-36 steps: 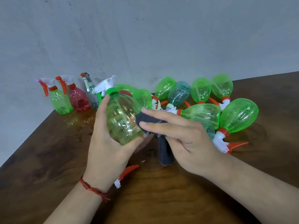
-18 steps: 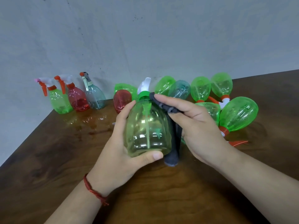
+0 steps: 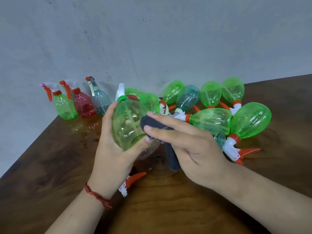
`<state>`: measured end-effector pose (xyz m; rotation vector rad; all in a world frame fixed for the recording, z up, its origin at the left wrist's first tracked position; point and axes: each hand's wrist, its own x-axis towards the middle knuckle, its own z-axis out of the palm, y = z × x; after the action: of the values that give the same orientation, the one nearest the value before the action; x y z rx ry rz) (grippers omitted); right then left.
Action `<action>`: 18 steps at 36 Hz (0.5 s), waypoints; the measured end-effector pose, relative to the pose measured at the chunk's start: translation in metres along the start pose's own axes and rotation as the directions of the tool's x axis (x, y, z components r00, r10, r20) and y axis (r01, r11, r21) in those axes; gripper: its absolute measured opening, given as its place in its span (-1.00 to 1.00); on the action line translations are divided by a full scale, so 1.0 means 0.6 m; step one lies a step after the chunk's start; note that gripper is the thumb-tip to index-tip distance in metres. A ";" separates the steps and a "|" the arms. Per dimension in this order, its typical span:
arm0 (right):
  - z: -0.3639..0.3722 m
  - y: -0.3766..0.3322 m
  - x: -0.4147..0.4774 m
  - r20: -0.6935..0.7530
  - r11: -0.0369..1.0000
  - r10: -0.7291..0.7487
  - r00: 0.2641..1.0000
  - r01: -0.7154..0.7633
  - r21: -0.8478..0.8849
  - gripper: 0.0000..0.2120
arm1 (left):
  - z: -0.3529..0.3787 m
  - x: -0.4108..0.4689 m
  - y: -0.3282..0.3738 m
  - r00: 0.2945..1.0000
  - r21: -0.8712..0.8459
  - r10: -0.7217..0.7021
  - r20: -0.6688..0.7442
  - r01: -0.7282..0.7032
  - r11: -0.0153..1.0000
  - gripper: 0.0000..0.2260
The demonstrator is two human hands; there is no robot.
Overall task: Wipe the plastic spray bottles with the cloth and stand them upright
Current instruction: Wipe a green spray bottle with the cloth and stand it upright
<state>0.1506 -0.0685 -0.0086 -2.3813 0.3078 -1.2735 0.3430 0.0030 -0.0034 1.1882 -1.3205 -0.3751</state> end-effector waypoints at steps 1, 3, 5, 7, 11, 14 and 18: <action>0.000 0.000 0.000 0.017 0.999 -0.022 1.000 0.022 -0.024 -0.44 | 0.001 0.001 0.002 1.000 -0.023 -0.015 -0.001 0.015 1.000 -0.11; -0.002 0.000 -0.001 0.029 0.998 -0.054 0.998 0.055 -0.039 -0.42 | 0.002 0.001 0.004 0.999 -0.041 -0.026 0.023 0.027 0.999 -0.10; -0.005 -0.002 0.001 -0.001 0.999 -0.036 0.999 0.036 0.001 -0.46 | 0.002 -0.001 0.004 0.997 -0.075 -0.025 0.067 0.030 0.997 -0.11; -0.006 -0.003 0.005 -0.059 0.996 0.049 0.997 -0.044 0.076 -0.49 | 0.003 -0.005 0.005 0.994 -0.124 -0.031 0.102 0.044 0.991 -0.07; -0.009 -0.004 0.019 -0.115 0.911 0.304 0.946 -0.253 0.327 -0.50 | 0.014 -0.018 0.019 0.982 -0.205 -0.028 0.185 0.066 0.977 -0.01; -0.016 -0.006 0.026 -0.098 0.807 0.427 0.899 -0.330 0.489 -0.51 | 0.017 -0.022 0.020 0.973 -0.240 -0.047 0.226 0.102 0.965 0.01; -0.012 -0.009 0.025 -0.097 0.788 0.451 0.887 -0.345 0.510 -0.51 | 0.015 -0.021 0.017 0.971 -0.204 -0.012 0.237 0.062 0.977 -0.01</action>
<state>0.1528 -0.0715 0.0086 -1.6488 0.4725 -1.2245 0.3275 0.0134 -0.0037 1.0143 -1.4232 -0.6831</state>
